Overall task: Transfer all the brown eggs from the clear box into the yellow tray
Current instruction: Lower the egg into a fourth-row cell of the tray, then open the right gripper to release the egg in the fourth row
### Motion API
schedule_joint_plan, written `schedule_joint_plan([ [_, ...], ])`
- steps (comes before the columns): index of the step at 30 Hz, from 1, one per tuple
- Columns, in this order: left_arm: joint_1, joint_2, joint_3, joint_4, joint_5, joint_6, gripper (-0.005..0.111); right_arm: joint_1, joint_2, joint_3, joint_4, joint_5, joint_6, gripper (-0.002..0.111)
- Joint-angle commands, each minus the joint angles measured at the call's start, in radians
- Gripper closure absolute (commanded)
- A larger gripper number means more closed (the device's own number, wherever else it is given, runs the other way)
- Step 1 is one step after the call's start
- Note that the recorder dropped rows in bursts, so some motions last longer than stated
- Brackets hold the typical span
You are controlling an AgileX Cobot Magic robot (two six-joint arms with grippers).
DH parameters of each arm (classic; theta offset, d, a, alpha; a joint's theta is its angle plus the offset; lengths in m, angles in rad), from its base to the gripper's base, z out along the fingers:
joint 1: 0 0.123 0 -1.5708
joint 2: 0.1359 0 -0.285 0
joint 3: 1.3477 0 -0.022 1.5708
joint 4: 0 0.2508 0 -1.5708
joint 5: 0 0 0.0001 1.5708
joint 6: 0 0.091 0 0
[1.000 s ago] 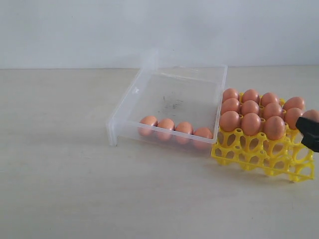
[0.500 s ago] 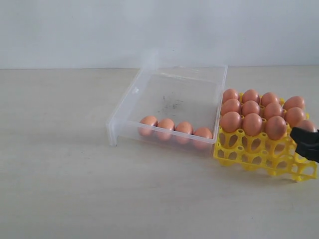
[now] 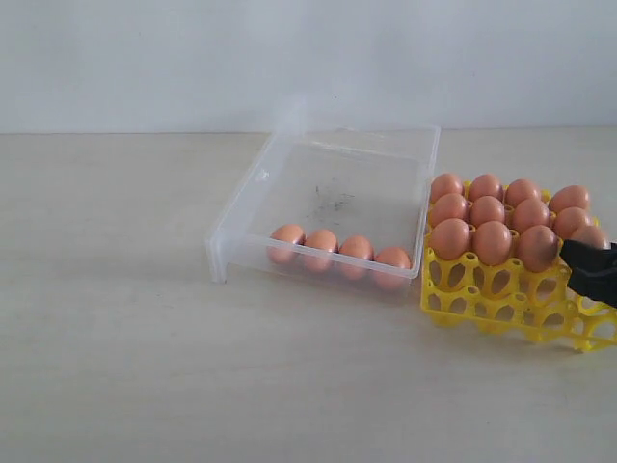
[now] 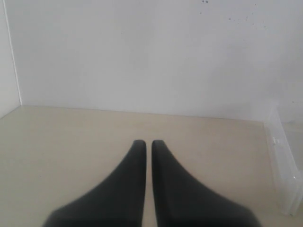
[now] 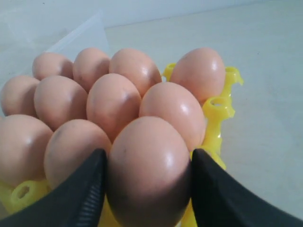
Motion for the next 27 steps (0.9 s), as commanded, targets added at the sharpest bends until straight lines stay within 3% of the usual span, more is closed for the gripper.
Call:
schedule_joint_plan([
  [1,-0.006,-0.003,0.003,-0.002,0.002,-0.001,0.103,-0.009,0.052,-0.017,0.000,-0.003,0.002,0.108],
  [16,-0.006,-0.003,0.003,-0.002,0.002,-0.001,0.103,-0.009,0.064,-0.017,-0.079,-0.003,-0.013,0.105],
  [19,-0.006,-0.003,0.003,-0.002,0.002,-0.001,0.103,-0.009,0.064,-0.017,-0.087,-0.003,-0.035,0.086],
  [20,-0.006,-0.003,0.003,-0.002,0.002,-0.001,0.103,-0.009,0.064,-0.017,-0.087,-0.003,-0.032,0.065],
  [22,-0.006,-0.003,0.003,-0.002,0.002,-0.001,0.103,-0.009,0.064,-0.017,-0.073,-0.003,0.004,0.035],
  [27,-0.006,-0.003,0.003,-0.002,0.002,-0.001,0.103,-0.009,0.064,-0.017,-0.054,-0.003,0.001,0.033],
])
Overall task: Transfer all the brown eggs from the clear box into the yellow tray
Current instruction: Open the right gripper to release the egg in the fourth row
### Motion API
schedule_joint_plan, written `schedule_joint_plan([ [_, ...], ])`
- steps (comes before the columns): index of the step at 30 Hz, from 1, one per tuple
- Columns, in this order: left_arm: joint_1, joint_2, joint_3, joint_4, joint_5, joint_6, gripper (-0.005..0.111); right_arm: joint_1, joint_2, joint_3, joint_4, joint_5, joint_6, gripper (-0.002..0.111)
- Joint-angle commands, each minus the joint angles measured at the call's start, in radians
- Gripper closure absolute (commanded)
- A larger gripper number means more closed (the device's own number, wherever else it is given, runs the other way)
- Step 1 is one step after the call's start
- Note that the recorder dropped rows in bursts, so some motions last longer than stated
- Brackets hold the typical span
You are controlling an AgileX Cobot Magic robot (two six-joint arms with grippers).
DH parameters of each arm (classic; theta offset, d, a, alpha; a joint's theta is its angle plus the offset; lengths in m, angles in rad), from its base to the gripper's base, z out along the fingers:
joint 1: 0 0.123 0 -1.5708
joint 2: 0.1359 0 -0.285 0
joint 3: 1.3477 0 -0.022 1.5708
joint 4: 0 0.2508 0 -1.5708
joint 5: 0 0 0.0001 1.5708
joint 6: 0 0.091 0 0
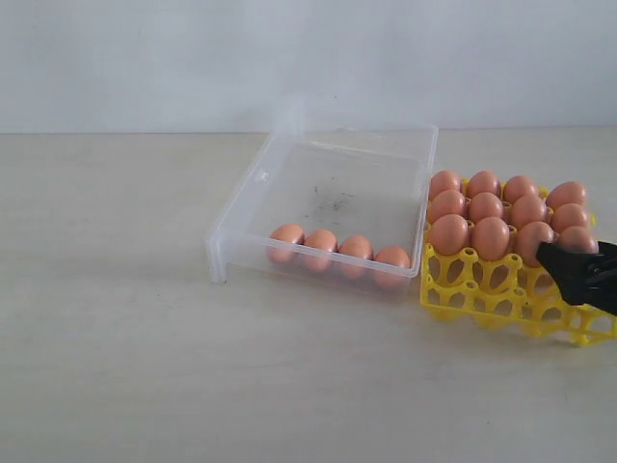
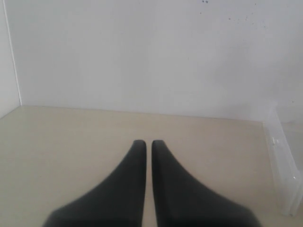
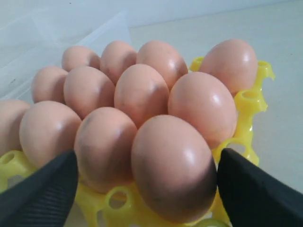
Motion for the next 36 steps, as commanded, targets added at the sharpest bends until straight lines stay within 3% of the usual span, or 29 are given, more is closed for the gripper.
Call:
schedule_joint_plan([
  [1,-0.006,-0.003,0.003,-0.002,0.002,-0.001,0.103,-0.001,0.008,0.003,0.040,0.058,-0.003,0.033],
  [14,-0.006,-0.003,0.003,-0.002,0.002,-0.001,0.103,-0.001,-0.114,0.005,0.004,0.058,0.030,0.033],
  [27,-0.006,-0.003,0.003,-0.002,0.002,-0.001,0.103,-0.001,-0.308,0.005,-0.110,0.058,0.213,0.035],
  [28,-0.006,-0.003,0.003,-0.002,0.002,-0.001,0.103,-0.001,-0.322,0.005,-0.141,0.058,0.236,0.039],
  [30,-0.006,-0.003,0.003,-0.002,0.002,-0.001,0.103,-0.001,-0.344,0.005,-0.222,0.156,0.270,0.059],
  [31,-0.006,-0.003,0.003,-0.002,0.002,-0.001,0.103,-0.001,-0.349,0.005,-0.242,0.292,0.287,0.092],
  [32,-0.006,-0.003,0.003,-0.002,0.002,-0.001,0.103,-0.001,-0.349,0.005,-0.220,0.321,0.310,0.108],
  [36,-0.006,-0.003,0.003,-0.002,0.002,-0.001,0.103,-0.001,-0.349,0.005,-0.214,0.422,0.423,0.109],
])
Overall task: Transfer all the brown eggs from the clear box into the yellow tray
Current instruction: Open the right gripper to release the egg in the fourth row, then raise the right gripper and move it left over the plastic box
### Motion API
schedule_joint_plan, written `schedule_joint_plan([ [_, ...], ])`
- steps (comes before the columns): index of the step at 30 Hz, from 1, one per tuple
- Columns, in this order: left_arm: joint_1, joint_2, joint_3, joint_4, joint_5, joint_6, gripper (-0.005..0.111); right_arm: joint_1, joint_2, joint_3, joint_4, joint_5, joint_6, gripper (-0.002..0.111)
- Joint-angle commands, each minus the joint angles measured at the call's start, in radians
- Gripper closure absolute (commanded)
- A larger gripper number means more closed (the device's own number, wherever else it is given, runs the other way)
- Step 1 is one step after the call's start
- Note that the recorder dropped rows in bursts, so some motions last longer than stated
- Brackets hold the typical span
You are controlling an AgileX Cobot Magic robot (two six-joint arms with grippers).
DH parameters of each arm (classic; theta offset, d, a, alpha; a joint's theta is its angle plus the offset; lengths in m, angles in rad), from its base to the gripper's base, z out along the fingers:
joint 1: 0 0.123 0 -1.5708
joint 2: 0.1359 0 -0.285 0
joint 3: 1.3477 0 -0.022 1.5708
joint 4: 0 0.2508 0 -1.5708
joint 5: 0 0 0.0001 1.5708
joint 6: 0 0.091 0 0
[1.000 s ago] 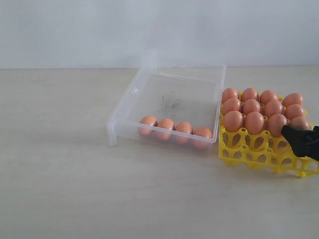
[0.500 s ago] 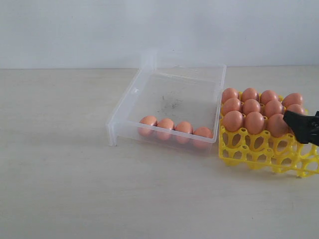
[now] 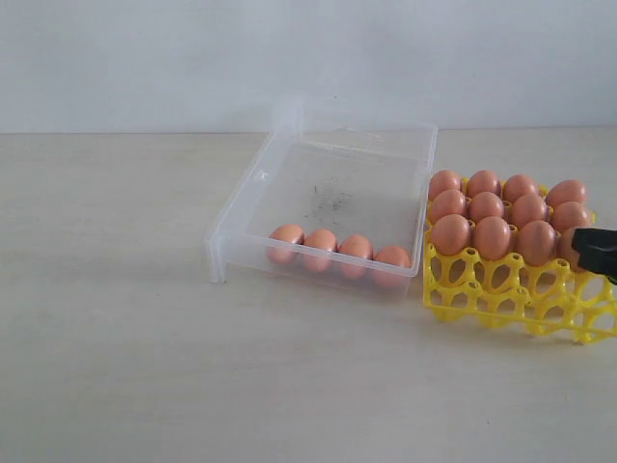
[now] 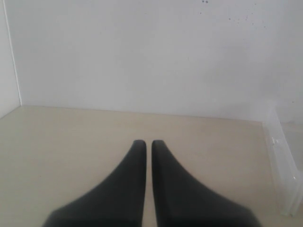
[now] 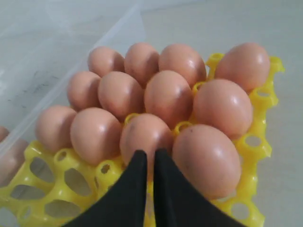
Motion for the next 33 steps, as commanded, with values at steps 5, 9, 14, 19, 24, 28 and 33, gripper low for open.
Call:
schedule_joint_plan([
  [5,-0.006,-0.003,0.003,-0.002,0.002,-0.001,0.103,-0.001,-0.006,0.001,0.038,0.100,0.050,0.109],
  [9,-0.006,-0.003,0.003,-0.002,0.002,-0.001,0.103,0.001,0.007,0.001,0.081,0.094,0.005,0.109],
  [14,-0.006,-0.003,0.003,-0.002,0.002,-0.001,0.103,0.001,0.082,-0.001,0.108,0.028,-0.018,0.109],
  [19,-0.006,-0.003,0.003,-0.002,0.002,-0.001,0.103,0.001,0.082,-0.001,0.108,0.082,0.006,0.109],
  [24,-0.006,-0.003,0.003,-0.002,0.002,-0.001,0.103,0.001,0.082,-0.001,0.108,0.123,0.039,0.109],
  [28,-0.006,-0.003,0.003,-0.002,0.002,-0.001,0.103,0.001,0.082,-0.001,0.108,0.117,0.043,0.109],
  [33,-0.006,-0.003,0.003,-0.002,0.002,-0.001,0.103,0.001,0.032,0.026,0.013,-0.128,0.014,0.109],
])
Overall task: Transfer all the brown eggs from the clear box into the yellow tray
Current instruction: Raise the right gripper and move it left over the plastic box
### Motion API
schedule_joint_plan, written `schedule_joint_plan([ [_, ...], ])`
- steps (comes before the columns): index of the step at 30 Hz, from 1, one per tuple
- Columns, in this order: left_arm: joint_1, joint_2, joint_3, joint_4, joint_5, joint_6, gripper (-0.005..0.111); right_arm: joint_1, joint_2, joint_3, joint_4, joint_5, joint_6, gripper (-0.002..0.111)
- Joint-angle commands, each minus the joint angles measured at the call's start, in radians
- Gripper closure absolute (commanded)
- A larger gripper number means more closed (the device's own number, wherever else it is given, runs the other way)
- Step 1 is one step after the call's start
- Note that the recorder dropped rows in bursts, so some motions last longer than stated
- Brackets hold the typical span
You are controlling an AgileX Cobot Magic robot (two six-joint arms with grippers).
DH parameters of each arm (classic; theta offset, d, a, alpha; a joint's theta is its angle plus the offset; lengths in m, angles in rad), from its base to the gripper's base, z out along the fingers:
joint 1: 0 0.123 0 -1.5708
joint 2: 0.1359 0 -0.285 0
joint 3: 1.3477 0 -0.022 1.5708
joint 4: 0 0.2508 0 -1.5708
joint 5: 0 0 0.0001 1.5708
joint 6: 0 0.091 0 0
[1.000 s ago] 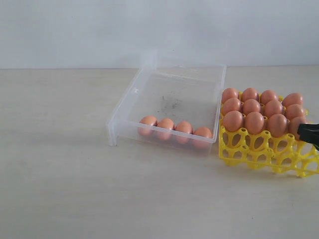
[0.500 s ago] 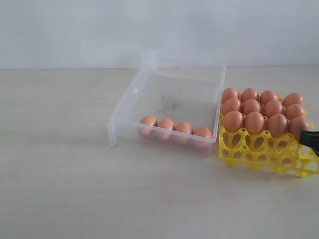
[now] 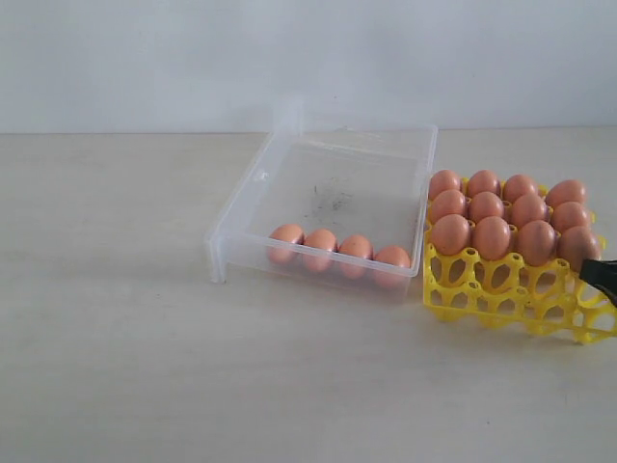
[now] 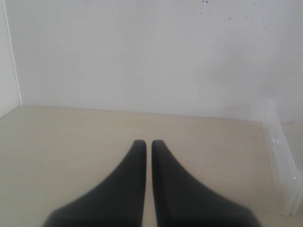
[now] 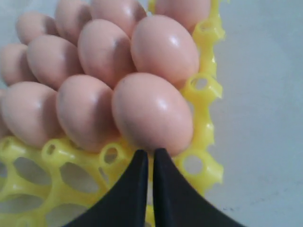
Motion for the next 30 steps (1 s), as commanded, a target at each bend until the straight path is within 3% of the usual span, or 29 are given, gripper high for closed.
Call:
schedule_joint_plan([
  [1,-0.006,-0.003,0.003,-0.002,0.002,-0.001,0.103,0.001,-0.077,0.050,-0.121,-0.305,-0.074,0.109],
  [2,-0.006,-0.003,0.003,-0.002,0.002,-0.001,0.103,0.001,-0.099,0.068,-0.153,-0.380,-0.130,0.109],
  [8,-0.006,-0.003,0.003,-0.002,0.002,-0.001,0.103,0.113,-0.336,0.081,-0.318,-0.380,-0.250,0.109],
  [11,-0.006,-0.003,0.003,-0.002,0.002,-0.001,0.103,0.217,-0.428,0.034,-0.264,-0.380,-0.234,0.109],
  [15,-0.006,-0.003,0.003,-0.002,0.002,-0.001,0.103,0.373,-0.491,-0.069,-0.048,-0.361,0.081,0.109],
  [16,-0.006,-0.003,0.003,-0.002,0.002,-0.001,0.103,0.411,-0.493,-0.131,-0.092,-0.228,0.158,0.108],
  [20,-0.006,-0.003,0.003,-0.002,0.002,-0.001,0.103,0.621,-0.436,-0.389,-0.599,0.376,0.598,0.095],
  [22,-0.006,-0.003,0.003,-0.002,0.002,-0.001,0.103,0.713,-0.383,-0.478,-0.892,0.495,0.873,0.084],
  [23,-0.006,-0.003,0.003,-0.002,0.002,-0.001,0.103,0.749,-0.356,-0.512,-0.916,0.519,0.994,0.077],
  [25,-0.006,-0.003,0.003,-0.002,0.002,-0.001,0.103,0.789,-0.305,-0.567,-0.916,0.502,1.002,0.065],
  [30,-0.006,-0.003,0.003,-0.002,0.002,-0.001,0.103,0.816,-0.147,-0.671,-0.916,0.456,1.137,0.068],
])
